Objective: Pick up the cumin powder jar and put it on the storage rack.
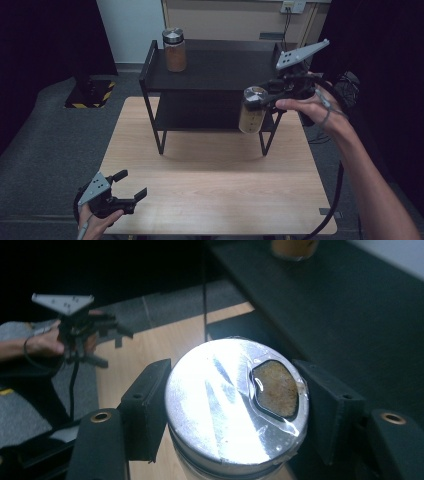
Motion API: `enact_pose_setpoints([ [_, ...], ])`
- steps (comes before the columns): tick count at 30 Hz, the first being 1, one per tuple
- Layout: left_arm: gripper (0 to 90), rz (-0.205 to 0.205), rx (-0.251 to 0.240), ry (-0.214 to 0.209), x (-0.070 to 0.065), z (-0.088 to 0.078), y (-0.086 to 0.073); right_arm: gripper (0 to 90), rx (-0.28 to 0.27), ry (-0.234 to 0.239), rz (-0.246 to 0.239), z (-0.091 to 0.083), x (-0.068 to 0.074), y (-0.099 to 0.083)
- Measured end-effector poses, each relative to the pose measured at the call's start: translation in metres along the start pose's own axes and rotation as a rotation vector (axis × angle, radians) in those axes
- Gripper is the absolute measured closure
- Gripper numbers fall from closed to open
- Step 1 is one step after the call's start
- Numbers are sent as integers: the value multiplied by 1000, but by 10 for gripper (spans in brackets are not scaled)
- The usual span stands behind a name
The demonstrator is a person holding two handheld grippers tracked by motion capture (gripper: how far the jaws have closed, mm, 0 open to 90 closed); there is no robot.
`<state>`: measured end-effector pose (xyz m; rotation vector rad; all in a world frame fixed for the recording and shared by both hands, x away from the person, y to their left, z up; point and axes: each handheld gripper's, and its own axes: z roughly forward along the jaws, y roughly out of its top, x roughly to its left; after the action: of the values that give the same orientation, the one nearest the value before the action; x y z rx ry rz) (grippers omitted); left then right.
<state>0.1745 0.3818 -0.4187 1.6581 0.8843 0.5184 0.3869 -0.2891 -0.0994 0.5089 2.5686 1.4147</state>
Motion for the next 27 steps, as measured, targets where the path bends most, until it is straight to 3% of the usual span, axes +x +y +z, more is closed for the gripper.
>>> enact_pose_setpoints([
  [8, 11, -1, 0, -2, 1, 0, 0, 352, -13, -62, 12, -15, -9, 33],
  [16, 11, -4, -1, 0, 1, 0, 0, 352, 1, -120, 38, -13, -18, 55],
  [23, 11, -4, 2, -2, 2, 0, 0, 352, 7, -218, 105, 0, -28, 67],
  [27, 12, -5, 3, -2, 2, 0, 0, 353, -2, -306, 146, 8, -32, 70],
])
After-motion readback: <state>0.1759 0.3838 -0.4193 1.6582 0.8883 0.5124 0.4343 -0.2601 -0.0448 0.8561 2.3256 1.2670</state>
